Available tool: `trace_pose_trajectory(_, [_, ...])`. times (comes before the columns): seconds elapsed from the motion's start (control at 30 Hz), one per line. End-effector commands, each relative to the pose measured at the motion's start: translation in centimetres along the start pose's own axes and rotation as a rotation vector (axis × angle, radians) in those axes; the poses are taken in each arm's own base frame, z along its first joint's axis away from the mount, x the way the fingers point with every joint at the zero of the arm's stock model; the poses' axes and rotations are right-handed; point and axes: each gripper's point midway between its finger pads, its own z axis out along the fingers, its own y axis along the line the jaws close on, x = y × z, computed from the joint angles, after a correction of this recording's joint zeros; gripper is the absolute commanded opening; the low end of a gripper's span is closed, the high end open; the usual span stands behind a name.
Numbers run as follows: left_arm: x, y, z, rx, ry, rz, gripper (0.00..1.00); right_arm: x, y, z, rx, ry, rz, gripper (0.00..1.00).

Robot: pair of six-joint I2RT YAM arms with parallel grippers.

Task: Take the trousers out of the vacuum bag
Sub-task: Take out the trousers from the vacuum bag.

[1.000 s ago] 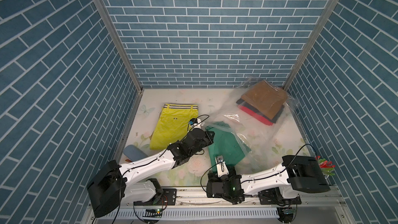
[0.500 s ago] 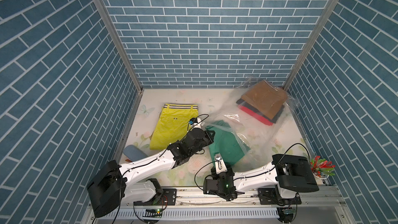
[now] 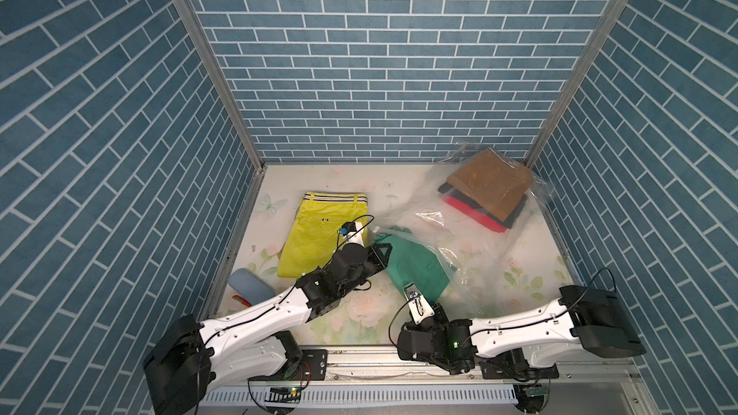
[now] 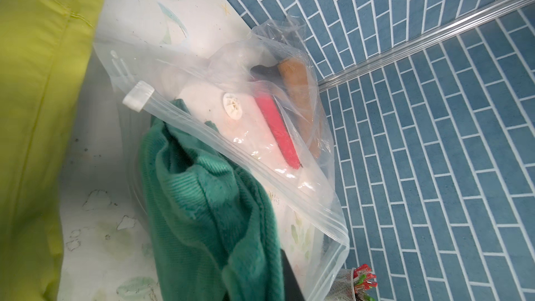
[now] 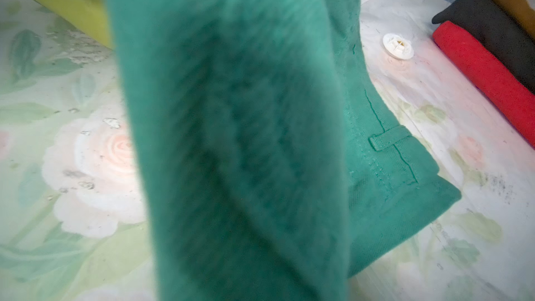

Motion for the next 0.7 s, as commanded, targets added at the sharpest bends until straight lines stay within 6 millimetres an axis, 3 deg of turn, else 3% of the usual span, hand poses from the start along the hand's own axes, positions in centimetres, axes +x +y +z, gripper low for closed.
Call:
trace_pose_trajectory(0.0, [-0.5,-1.1,-1.4,0.069,-0.021,-0.066,0.0,-3.0,0.2,-1.7,-0.05,-0.082,-0.038,0.0])
trace_pose_trajectory(0.23, [-1.2,-1.5,-3.7,0.088,-0.04,-0.062,0.0,-7.9,0.3,-5.2,-0.144,-0.149,-0.056,0.0])
trace_pose_trajectory(0.47, [-4.2,-5.9,-6.1,0.131,-0.109,0.009,0.0,-12.0,0.7,-8.0,-0.185,-0.176,-0.127,0.0])
trace_pose_trajectory(0.67, [-7.1,-8.5,-8.3,0.132,-0.198,0.045,0.0,-15.2,1.0,-10.1,-0.25,-0.206,-0.202,0.0])
